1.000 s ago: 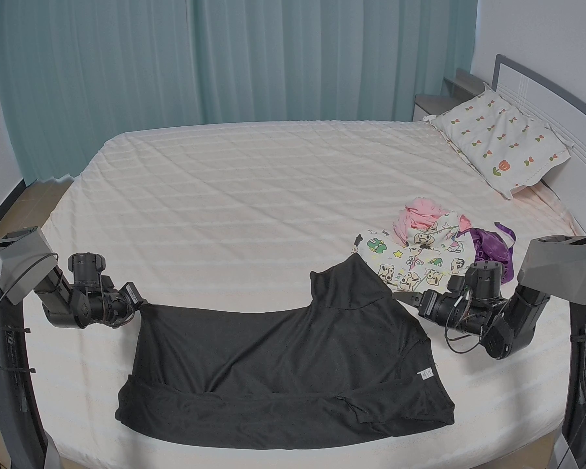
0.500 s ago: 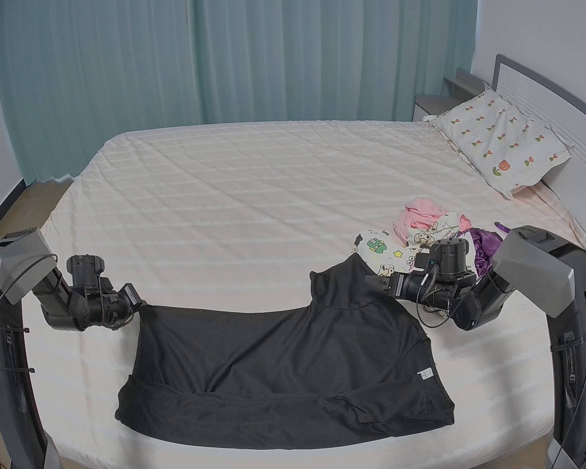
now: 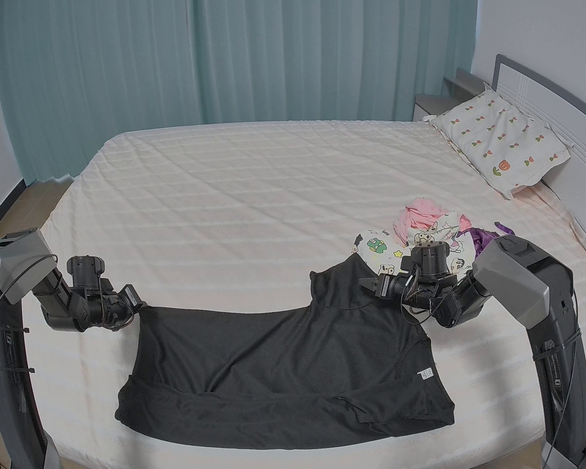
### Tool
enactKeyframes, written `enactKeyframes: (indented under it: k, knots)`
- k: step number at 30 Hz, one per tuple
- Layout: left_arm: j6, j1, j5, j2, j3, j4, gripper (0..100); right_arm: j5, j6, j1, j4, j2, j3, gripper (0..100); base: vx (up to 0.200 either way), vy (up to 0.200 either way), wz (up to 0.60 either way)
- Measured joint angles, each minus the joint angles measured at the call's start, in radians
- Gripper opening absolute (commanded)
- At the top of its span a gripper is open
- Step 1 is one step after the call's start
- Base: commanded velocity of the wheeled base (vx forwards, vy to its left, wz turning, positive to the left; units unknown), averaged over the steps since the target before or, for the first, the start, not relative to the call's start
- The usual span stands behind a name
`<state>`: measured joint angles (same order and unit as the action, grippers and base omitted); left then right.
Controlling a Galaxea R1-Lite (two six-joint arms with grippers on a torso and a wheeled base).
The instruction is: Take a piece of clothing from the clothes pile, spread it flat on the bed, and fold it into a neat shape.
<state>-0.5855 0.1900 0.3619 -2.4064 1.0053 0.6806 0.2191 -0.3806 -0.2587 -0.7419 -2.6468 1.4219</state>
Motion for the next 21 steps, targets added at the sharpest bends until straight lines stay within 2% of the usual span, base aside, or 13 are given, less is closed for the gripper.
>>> enactKeyframes:
  k: [5, 12, 21]
  knots:
    - [-0.002, 0.000, 0.000, 0.000, 0.000, 0.003, 0, 0.000, -0.038, 0.004, -0.004, 0.003, 0.004, 0, 0.000, 0.000, 0.00]
    - [-0.006, 0.000, 0.000, 0.000, -0.001, 0.025, 0, 0.007, -0.045, 0.017, -0.021, 0.028, -0.055, 0, 0.000, 0.000, 0.00]
    - [-0.009, 0.001, 0.000, -0.003, -0.004, 0.056, 0, 0.012, -0.065, 0.045, -0.175, 0.066, -0.128, 0, 0.000, 0.000, 0.00]
